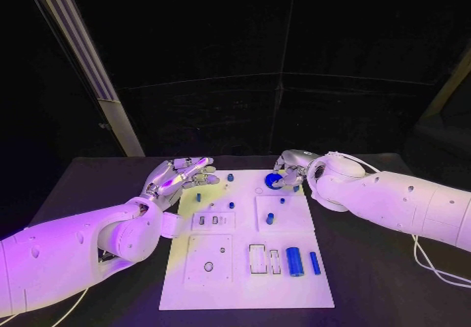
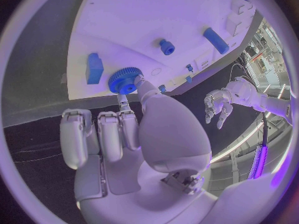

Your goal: Assemble the parts on the task board

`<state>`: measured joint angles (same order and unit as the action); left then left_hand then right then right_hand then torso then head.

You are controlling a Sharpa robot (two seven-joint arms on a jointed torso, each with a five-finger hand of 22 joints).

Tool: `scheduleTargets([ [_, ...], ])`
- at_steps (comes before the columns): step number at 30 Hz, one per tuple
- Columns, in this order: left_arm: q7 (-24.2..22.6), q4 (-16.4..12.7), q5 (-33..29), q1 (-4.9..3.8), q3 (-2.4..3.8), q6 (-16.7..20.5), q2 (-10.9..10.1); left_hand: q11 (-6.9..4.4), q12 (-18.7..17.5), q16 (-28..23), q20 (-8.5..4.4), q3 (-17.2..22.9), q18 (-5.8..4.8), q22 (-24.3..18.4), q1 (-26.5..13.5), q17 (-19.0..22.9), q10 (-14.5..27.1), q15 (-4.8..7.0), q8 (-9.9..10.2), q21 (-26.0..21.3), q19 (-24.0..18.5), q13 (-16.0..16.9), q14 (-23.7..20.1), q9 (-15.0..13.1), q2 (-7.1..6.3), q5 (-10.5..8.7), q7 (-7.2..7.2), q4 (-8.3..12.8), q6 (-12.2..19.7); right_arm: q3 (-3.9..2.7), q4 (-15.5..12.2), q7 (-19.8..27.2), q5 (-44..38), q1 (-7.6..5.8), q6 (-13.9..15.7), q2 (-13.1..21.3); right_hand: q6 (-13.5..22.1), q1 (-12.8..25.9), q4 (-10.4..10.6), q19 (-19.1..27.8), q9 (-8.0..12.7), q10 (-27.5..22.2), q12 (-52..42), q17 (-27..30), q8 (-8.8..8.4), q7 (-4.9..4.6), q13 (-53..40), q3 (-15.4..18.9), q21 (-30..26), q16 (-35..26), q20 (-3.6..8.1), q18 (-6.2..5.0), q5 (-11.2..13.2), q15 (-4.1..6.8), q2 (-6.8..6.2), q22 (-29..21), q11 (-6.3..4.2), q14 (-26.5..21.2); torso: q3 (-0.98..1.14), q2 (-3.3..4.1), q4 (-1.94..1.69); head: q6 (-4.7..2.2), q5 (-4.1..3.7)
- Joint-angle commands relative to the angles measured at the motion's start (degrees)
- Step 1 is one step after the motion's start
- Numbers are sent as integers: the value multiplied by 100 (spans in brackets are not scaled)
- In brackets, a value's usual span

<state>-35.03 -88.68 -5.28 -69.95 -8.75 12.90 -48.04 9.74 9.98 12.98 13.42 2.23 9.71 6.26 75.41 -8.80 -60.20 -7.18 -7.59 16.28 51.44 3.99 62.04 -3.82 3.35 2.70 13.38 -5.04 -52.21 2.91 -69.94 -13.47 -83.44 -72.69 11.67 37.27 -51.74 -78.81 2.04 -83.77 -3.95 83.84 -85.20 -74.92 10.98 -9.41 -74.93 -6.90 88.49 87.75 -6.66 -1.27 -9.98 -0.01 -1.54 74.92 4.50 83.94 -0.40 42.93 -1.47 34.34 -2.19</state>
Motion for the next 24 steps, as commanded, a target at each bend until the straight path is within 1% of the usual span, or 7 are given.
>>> scheduleTargets([
  [1,-10,-6,30,-7,4,-90,-3,16,-12,-22,24,2,80,-8,3,-7,29,-5,20,-10,19,-6,-25,8,47,23,9,25,-27,8,-9,-10,-145,2,-41,-10,-155,-35,-21,-358,-28,319,-26,-912,88,26,-1047,-87,27,17,-5,42,-24,-18,99,1148,-30,480,-4,0,1,11,-4],
  [5,-8,-7,30,-7,3,-96,-5,16,-12,-22,24,2,80,-8,3,-7,29,-5,20,-10,19,-6,-25,8,47,23,9,25,-27,8,-32,20,-277,2,232,-24,-355,-56,-48,-371,-29,334,-41,-917,138,95,-1069,-276,34,18,33,46,45,31,256,1168,-87,480,-3,1,3,13,-7],
  [8,-8,-1,30,-7,3,-98,-7,16,-12,-22,24,2,80,-8,3,-7,29,-5,20,-10,19,-6,-25,8,47,23,9,25,-27,8,-81,68,-365,3,434,-23,-435,-65,-76,-370,-25,339,-44,-911,148,129,-1076,-377,34,15,59,45,33,59,300,1168,-119,478,-1,-1,4,16,0],
  [11,-5,15,30,-7,3,-97,-13,16,-12,-22,24,2,80,-8,3,-7,29,-5,20,-10,19,-6,-25,8,47,23,9,25,-27,8,-195,118,-428,3,637,-2,-487,-31,-88,-370,-18,348,-52,-906,141,147,-1088,-435,35,12,79,46,8,78,286,1169,-135,477,6,1,-6,17,2],
  [15,-5,29,30,-7,3,-96,-20,16,-12,-22,24,2,80,-8,3,-7,29,-5,20,-10,19,-6,-25,8,47,23,9,25,-27,7,-386,134,-461,3,781,27,-520,70,-73,-373,-5,352,-51,-901,104,154,-1092,-478,36,8,98,47,-33,91,236,1173,-146,476,-4,-2,-4,13,4],
  [21,-19,49,30,-7,2,-113,-20,17,-21,-28,25,17,80,-15,14,-10,31,-6,28,-17,20,-8,-28,8,63,23,10,42,-27,5,-674,79,-714,4,948,-24,-491,186,-49,-368,14,333,-15,-885,26,141,-1064,-506,33,0,105,45,-47,90,160,1168,-138,473,3,-2,3,8,23],
  [24,-30,60,30,-7,2,-117,-17,17,-21,-28,25,17,80,-15,14,-10,31,-6,28,-17,20,-8,-28,8,63,23,10,42,-27,5,-761,46,-873,4,1053,-115,-489,202,-54,-368,16,332,-12,-884,2,140,-1063,-533,33,0,104,46,-77,87,146,1168,-137,473,-1,3,-11,7,28],
])
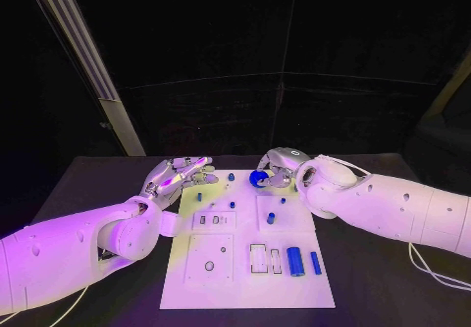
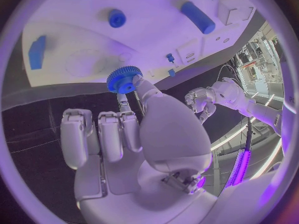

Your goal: Assemble the parts on the task board

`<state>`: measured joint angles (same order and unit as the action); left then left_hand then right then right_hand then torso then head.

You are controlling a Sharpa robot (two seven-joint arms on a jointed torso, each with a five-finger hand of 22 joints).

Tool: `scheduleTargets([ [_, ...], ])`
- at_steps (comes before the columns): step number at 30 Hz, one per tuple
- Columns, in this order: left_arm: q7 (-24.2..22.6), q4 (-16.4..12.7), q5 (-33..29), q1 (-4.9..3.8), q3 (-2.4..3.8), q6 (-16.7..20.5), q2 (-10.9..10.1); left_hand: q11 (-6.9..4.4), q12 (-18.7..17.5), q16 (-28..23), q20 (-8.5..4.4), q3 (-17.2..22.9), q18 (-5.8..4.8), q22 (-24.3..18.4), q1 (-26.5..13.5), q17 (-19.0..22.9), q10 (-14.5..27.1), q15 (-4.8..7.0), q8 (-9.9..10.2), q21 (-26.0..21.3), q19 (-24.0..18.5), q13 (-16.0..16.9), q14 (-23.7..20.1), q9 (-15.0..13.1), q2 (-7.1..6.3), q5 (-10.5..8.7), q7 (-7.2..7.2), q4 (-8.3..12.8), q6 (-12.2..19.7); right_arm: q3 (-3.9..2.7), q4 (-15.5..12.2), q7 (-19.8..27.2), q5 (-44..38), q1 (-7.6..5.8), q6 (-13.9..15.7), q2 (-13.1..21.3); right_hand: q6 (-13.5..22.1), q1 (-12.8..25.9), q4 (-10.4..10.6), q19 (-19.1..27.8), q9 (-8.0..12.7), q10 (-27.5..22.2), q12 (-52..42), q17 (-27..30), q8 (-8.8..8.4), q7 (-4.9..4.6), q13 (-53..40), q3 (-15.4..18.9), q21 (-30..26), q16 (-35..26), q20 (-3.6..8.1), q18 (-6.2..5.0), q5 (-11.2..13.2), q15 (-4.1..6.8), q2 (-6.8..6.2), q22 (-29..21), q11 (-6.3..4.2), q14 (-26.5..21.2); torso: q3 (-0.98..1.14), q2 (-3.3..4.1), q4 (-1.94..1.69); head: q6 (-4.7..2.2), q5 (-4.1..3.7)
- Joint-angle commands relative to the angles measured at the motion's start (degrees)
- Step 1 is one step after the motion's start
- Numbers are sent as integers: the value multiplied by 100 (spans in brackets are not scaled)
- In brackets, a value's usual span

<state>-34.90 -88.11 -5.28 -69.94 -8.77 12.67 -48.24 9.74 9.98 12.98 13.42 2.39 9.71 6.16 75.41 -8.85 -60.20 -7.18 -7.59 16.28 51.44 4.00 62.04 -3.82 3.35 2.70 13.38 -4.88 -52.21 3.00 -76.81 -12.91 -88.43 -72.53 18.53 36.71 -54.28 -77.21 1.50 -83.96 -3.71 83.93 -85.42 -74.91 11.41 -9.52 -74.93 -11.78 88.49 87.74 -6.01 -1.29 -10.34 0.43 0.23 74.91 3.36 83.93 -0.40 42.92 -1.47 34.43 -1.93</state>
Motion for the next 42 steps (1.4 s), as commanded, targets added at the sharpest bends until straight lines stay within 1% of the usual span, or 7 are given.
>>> scheduleTargets([
  [1,-46,6,29,-7,4,-92,4,17,-21,-28,25,1,80,-5,14,-5,31,-6,28,-18,20,-8,-28,8,64,23,10,26,-27,-4,-89,-22,-422,-12,394,-100,-236,44,-1,-350,-9,324,10,-885,-45,151,-1064,-52,34,0,39,48,-49,43,-33,1170,-23,473,-5,5,-14,-2,1],
  [8,-60,21,29,-7,4,-87,14,20,-27,-33,27,-4,80,-12,-20,-9,28,-8,35,-24,22,-8,-27,7,76,21,14,14,-30,-5,-12,-48,-570,-10,352,-474,-240,56,-11,-375,-8,323,13,-887,-69,150,-1064,-87,45,0,38,56,-88,42,-49,1204,-23,473,-10,8,-14,-1,13],
  [12,-63,30,29,-7,5,-93,24,21,-28,-34,27,-8,80,-14,-30,-10,27,-8,37,-26,23,-8,-27,7,76,21,15,11,-31,-4,170,-54,-592,20,260,-733,-235,65,-12,-381,-7,316,25,-882,-82,146,-1054,-98,48,-3,38,58,-95,41,-57,1211,-21,472,-2,8,-8,18,25],
  [22,-64,48,29,-8,5,-102,35,21,-28,-34,27,-8,80,-14,-30,-10,27,-8,37,-26,23,-8,-27,7,76,21,15,11,-31,-4,586,-83,-604,125,29,-1171,-212,91,-18,-380,-3,303,47,-869,-125,134,-1038,-132,47,-8,33,58,-105,33,-82,1210,-13,469,-4,6,-5,25,19],
  [30,-66,69,29,-8,5,-115,53,22,-30,-35,28,-12,80,-16,-41,-12,27,-9,39,-28,24,-8,-27,7,77,21,16,7,-31,-3,752,-62,-603,186,-98,-1326,-200,103,-22,-378,-2,297,56,-865,-145,127,-1032,-146,46,-11,30,57,-105,29,-96,1208,-7,468,1,7,5,36,30],
  [36,-60,81,29,-9,5,-122,60,22,-30,-35,28,-12,80,-16,-41,-12,27,-9,39,-28,24,-8,-27,7,77,21,16,7,-31,-3,841,-84,-602,206,-124,-1385,-110,170,-25,-358,2,261,115,-831,-249,81,-987,-188,36,-26,8,51,-23,-1,-153,1182,32,460,1,6,1,46,22],
  [42,-50,96,29,-9,5,-125,60,22,-30,-35,28,-12,80,-16,-41,-12,27,-9,39,-28,24,-8,-27,7,77,21,16,7,-31,-3,927,-113,-601,211,-96,-1404,117,322,22,-316,7,180,245,-795,-424,6,-882,-152,15,-44,-42,38,65,-59,-259,1129,100,451,0,2,4,49,21],
])
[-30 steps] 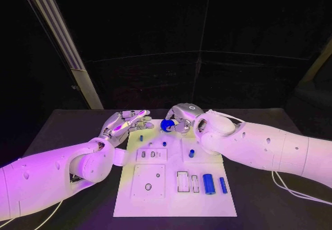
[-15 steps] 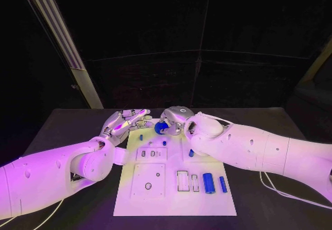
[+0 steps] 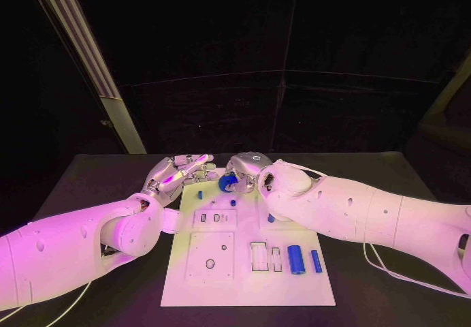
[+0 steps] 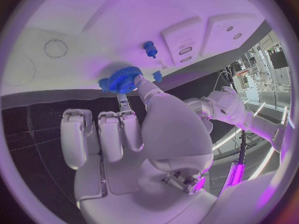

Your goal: Assemble the parts on the task board

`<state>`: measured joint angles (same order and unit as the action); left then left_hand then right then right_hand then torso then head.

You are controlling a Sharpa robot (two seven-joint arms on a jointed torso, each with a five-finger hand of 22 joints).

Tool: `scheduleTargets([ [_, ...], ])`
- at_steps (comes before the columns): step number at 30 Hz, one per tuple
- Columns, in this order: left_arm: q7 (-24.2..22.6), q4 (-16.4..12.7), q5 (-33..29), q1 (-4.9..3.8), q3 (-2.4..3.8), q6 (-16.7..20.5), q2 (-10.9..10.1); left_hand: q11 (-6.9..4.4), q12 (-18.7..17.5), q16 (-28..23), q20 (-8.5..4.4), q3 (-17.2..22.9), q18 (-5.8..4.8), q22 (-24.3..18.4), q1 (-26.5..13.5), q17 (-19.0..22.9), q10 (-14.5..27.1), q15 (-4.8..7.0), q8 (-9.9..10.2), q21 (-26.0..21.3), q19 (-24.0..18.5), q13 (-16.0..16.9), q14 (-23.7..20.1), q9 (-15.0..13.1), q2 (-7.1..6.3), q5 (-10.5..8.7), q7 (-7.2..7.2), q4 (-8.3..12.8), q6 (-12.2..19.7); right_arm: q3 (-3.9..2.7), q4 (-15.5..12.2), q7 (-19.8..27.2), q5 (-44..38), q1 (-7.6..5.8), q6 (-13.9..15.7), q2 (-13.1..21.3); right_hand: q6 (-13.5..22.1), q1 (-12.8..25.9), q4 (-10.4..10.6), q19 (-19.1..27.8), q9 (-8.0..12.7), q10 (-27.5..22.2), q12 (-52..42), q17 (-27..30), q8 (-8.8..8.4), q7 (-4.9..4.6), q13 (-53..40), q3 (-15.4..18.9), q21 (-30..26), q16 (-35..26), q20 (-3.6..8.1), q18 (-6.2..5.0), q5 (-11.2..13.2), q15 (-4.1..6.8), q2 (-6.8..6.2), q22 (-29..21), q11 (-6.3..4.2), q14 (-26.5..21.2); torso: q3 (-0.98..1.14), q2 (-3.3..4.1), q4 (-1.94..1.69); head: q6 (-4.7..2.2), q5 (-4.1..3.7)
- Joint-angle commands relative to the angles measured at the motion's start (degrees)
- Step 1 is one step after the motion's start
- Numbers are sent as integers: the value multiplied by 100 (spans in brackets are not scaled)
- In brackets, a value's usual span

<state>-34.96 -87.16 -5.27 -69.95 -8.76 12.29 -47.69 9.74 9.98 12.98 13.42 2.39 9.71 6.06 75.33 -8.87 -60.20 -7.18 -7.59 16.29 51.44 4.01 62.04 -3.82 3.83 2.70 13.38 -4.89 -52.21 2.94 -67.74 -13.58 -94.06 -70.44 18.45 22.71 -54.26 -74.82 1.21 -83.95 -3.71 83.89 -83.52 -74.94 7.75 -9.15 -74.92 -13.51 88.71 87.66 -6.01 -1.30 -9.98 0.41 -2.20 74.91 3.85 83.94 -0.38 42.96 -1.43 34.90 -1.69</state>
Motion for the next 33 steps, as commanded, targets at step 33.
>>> scheduleTargets([
  [33,19,21,28,-9,4,-55,-30,26,-42,-43,30,-9,79,-14,-48,-13,34,-12,54,-36,26,-11,-32,10,48,22,20,7,-21,5,-333,881,920,3,1125,590,759,522,985,-202,1,34,295,-694,-426,-166,-716,839,-74,-97,-176,1,-336,-182,163,980,187,427,1,-21,22,-12,-12],
])
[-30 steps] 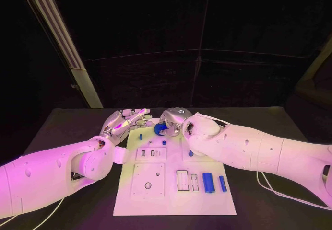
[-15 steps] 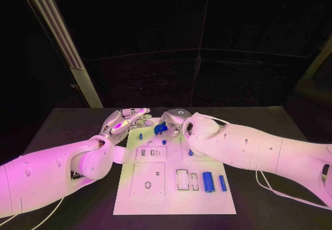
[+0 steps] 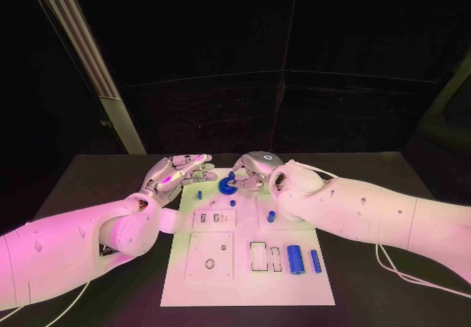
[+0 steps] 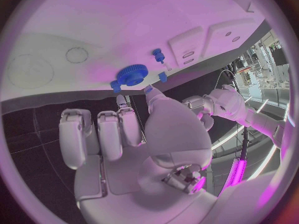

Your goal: Assemble the parts on the task board

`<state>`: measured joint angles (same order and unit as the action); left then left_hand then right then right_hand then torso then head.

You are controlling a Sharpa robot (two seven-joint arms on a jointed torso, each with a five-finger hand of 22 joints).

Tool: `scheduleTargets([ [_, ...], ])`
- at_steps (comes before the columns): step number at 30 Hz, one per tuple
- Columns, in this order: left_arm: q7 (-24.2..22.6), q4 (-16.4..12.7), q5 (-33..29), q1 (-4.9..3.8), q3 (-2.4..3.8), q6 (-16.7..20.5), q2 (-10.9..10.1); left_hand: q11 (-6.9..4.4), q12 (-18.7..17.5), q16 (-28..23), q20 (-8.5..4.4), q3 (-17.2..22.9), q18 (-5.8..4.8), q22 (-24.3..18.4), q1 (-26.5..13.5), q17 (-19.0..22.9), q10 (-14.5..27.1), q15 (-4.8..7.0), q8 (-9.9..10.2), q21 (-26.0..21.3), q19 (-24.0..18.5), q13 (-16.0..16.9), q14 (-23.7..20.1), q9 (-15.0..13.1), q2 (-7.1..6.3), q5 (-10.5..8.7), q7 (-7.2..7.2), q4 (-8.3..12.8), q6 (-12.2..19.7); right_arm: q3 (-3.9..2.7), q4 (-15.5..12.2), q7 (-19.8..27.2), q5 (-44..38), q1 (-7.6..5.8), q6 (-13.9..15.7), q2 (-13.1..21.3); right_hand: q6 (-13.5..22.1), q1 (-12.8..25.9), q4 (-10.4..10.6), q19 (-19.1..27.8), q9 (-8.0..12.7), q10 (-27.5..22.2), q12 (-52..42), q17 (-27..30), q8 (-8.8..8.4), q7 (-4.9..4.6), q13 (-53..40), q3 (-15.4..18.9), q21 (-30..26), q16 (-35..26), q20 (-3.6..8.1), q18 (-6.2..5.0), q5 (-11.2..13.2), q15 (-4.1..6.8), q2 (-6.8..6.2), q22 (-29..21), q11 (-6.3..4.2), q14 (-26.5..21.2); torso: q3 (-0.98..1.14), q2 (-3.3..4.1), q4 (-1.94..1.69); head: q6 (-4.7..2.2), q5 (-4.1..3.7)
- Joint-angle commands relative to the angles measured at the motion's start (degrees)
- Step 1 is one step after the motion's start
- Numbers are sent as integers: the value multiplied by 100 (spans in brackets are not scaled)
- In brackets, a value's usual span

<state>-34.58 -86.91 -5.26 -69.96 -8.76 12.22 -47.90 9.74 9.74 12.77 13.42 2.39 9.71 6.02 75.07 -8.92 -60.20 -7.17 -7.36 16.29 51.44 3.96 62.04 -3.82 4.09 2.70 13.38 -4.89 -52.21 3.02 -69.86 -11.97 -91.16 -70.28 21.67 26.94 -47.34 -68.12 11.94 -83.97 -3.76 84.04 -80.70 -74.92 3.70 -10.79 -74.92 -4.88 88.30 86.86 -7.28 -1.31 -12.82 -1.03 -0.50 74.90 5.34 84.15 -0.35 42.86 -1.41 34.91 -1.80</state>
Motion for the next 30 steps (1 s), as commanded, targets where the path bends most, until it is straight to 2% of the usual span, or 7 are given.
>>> scheduleTargets([
  [1,-22,-4,27,-9,5,-48,-14,26,-18,-22,30,-9,80,-9,-22,-8,34,-12,30,-36,26,-6,-32,10,22,22,21,7,-21,-2,-205,961,836,-14,790,298,64,-234,-143,-189,5,15,18,-691,-20,-1,-713,-43,-40,-20,-49,-2,-81,-36,-4,965,36,405,-2,-15,24,-16,0],
  [7,-20,-12,27,-9,4,-47,-33,26,-22,-24,30,2,80,-12,-13,-10,36,-12,35,-38,28,-6,-31,10,34,23,20,16,-18,1,-637,1871,2266,-34,135,1145,-335,-657,-501,-63,-41,-52,114,-563,69,60,-644,-19,-109,-83,-15,-41,-240,7,-166,806,-21,372,13,-33,69,-54,-41],
  [12,-9,-12,26,-8,4,-36,-45,23,-31,-28,30,30,81,-21,18,-16,37,-11,45,-45,34,-7,-29,9,54,24,18,49,-18,4,-760,2345,2823,-44,227,1706,-457,-943,-713,-61,-41,-78,170,-555,111,93,-601,-44,-116,-97,27,-41,18,46,-121,803,-57,372,39,-49,135,-85,-48],
  [15,-6,-14,26,-8,4,-14,-44,23,-34,-30,30,40,81,-23,28,-18,36,-10,48,-47,36,-7,-28,8,60,24,17,60,-18,6,-722,2439,2934,-47,222,1908,-438,-999,-769,-69,-32,-85,186,-551,94,99,-588,-19,-114,-100,31,-38,19,50,-153,812,-62,373,41,-52,145,-114,-43],
  [19,-2,1,26,-7,3,7,-34,23,-34,-30,30,42,81,-24,29,-18,37,-10,48,-47,36,-7,-28,8,61,23,17,62,-18,10,-499,2482,2984,-47,38,2119,-425,-1067,-844,20,-25,-146,285,-417,80,125,-512,47,-165,-167,41,-66,-37,65,-225,698,-82,340,65,-37,147,-89,-60],
  [21,1,5,26,-7,3,9,-31,23,-34,-30,30,42,81,-24,29,-18,37,-10,48,-47,36,-7,-28,8,61,23,17,62,-18,12,-369,2489,2962,-46,-34,2132,-419,-1090,-865,49,-23,-155,300,-383,74,134,-501,68,-182,-187,48,-75,-58,73,-236,662,-91,331,55,-39,139,-79,-78],
  [30,13,40,25,-4,-1,10,-6,23,-34,-30,30,42,81,-24,29,-18,37,-10,48,-47,36,-7,-28,8,61,23,17,62,-18,16,-13,2461,2830,-40,-263,2104,-335,-1139,-909,68,-9,-167,327,-365,30,149,-482,115,-198,-205,64,-80,-97,88,-239,637,-106,328,60,-21,118,-55,-80],
])
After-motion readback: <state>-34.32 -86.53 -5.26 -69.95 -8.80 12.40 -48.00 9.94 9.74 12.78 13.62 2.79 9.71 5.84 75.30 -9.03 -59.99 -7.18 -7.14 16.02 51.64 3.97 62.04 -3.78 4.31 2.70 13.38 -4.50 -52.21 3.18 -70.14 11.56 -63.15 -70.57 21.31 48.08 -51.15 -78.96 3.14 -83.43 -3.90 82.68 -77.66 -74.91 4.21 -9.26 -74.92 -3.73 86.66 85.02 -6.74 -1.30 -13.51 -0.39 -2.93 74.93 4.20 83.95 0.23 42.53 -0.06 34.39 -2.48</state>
